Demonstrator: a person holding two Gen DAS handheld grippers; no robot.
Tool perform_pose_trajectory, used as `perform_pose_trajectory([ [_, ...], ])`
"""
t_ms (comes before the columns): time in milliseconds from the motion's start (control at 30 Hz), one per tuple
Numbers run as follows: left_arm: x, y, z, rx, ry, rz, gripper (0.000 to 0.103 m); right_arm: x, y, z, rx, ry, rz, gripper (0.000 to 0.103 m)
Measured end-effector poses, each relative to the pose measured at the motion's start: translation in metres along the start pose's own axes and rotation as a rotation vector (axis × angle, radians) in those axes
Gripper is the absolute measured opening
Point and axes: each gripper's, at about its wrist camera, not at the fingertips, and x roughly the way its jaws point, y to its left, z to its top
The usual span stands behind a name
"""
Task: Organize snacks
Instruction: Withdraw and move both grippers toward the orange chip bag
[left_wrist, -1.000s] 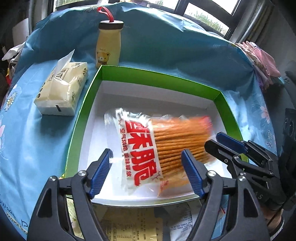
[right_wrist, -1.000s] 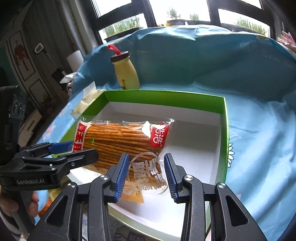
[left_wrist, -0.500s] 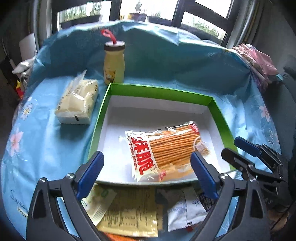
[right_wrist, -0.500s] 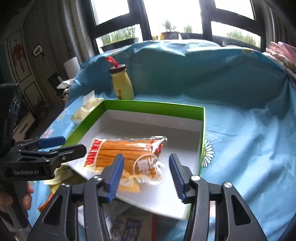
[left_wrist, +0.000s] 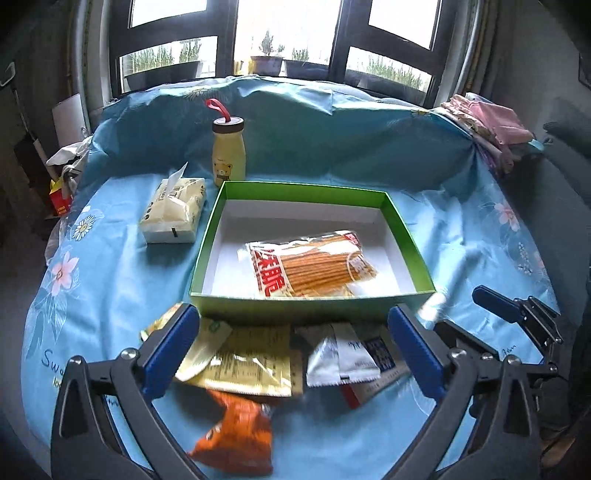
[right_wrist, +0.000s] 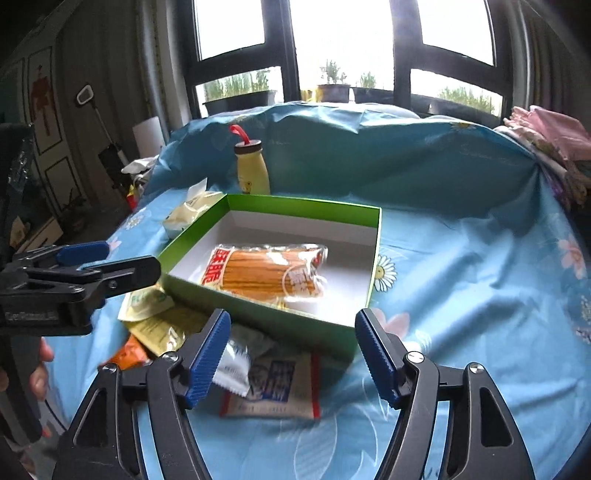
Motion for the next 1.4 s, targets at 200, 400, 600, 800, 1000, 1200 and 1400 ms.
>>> perform_pose_trajectory([
  [200, -0.024, -0.007, -0.014, 0.013, -0.035, 0.019, 0.103, -0.021, 0.008, -0.009, 0.014, -0.016, 0.023, 0.071],
  [400, -0.043, -0.01, -0.028, 0.014, -0.056, 0.023, 0.103, -0.036, 0.022, -0.017, 0.004, -0.031, 0.038, 0.071],
  [600, -0.053, -0.012, -0.038, 0.011, -0.058, 0.021, 0.103, -0.046, 0.027, -0.023, 0.009, -0.033, 0.052, 0.071],
  [800, -0.061, -0.014, -0.044, 0.011, -0.071, 0.025, 0.103, -0.054, 0.032, -0.027, 0.006, -0.036, 0.054, 0.071],
  [1000, -0.068, -0.014, -0.049, 0.014, -0.084, 0.022, 0.103, -0.059, 0.038, -0.03, -0.005, -0.038, 0.055, 0.071],
  [1200, -0.074, -0.014, -0.052, 0.019, -0.101, 0.027, 0.103, -0.062, 0.046, -0.031, -0.02, -0.038, 0.057, 0.071],
  [1400, -0.076, -0.012, -0.054, 0.022, -0.104, 0.024, 0.103, -0.062, 0.052, -0.032, -0.03, -0.035, 0.06, 0.071],
])
